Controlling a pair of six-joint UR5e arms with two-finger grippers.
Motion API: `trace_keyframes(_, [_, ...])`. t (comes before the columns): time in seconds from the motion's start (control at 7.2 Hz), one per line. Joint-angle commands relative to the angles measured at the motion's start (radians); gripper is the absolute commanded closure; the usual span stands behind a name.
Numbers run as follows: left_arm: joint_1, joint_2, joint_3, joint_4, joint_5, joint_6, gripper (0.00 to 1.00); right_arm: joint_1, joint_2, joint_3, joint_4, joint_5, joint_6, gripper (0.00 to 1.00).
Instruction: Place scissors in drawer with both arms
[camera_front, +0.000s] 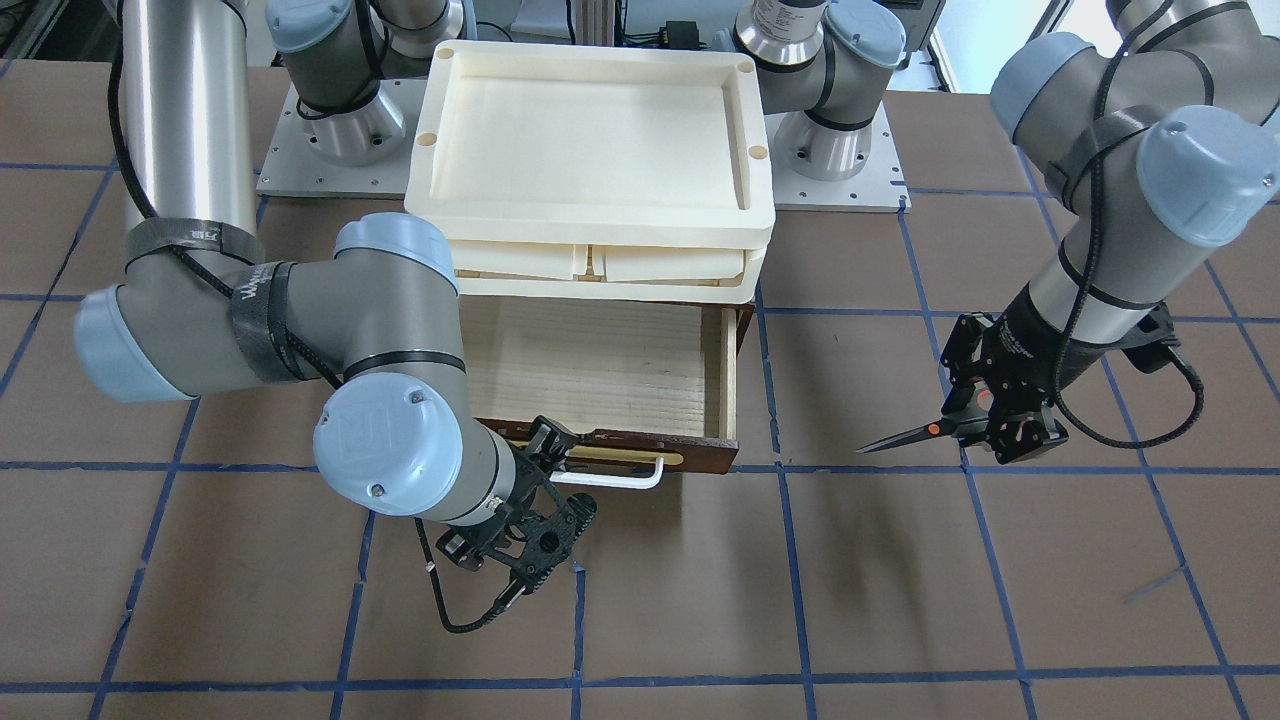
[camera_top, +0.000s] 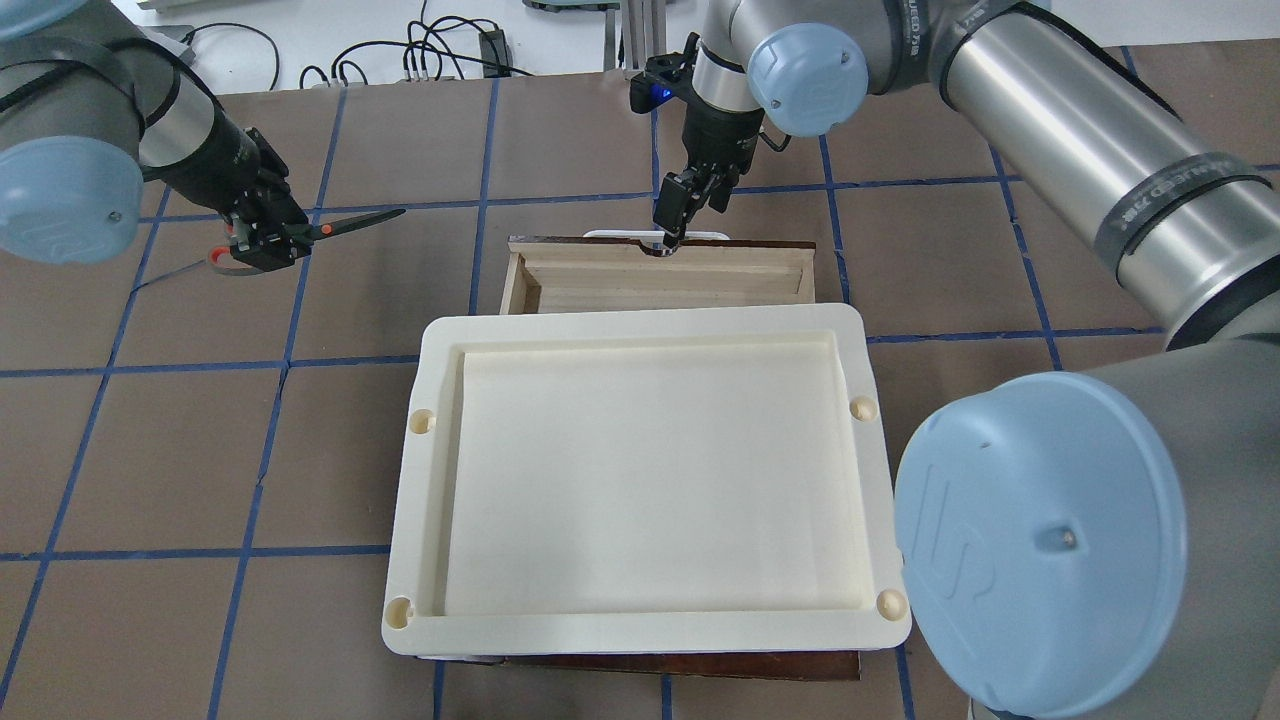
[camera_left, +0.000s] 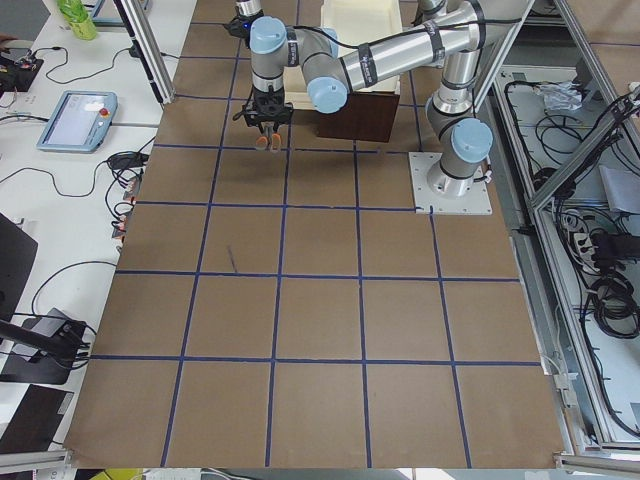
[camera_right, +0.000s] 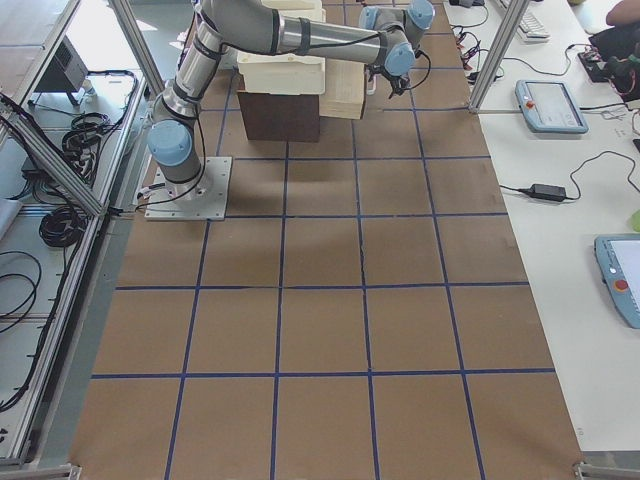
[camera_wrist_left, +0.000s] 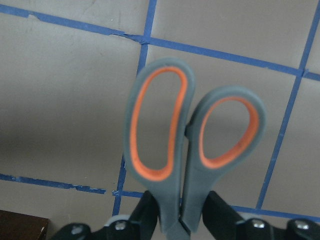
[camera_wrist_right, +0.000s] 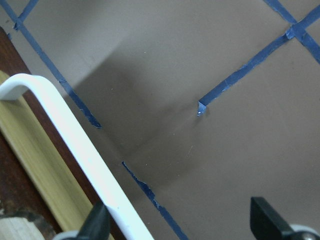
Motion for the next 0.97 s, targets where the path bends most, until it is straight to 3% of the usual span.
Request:
trace_keyframes(0.0, [0.0, -0.001, 0.0, 0.0, 0.0, -0.001, 0.72, -0.003, -0.024, 0.002, 0.005, 0.003, 0.02, 0.0])
trace_keyframes(0.42, [-0.005, 0.003, 0.0, 0.0, -0.001, -0.001, 0.72, -0.005, -0.062, -0.003, 0.009, 0.001, 0.023, 0.0])
trace_keyframes(0.83, [-0.113, 0.053, 0.006, -0.041, -0.012, -0.111, 0.72, -0.165, -0.29, 0.032, 0.052, 0.004, 0.038, 0.0])
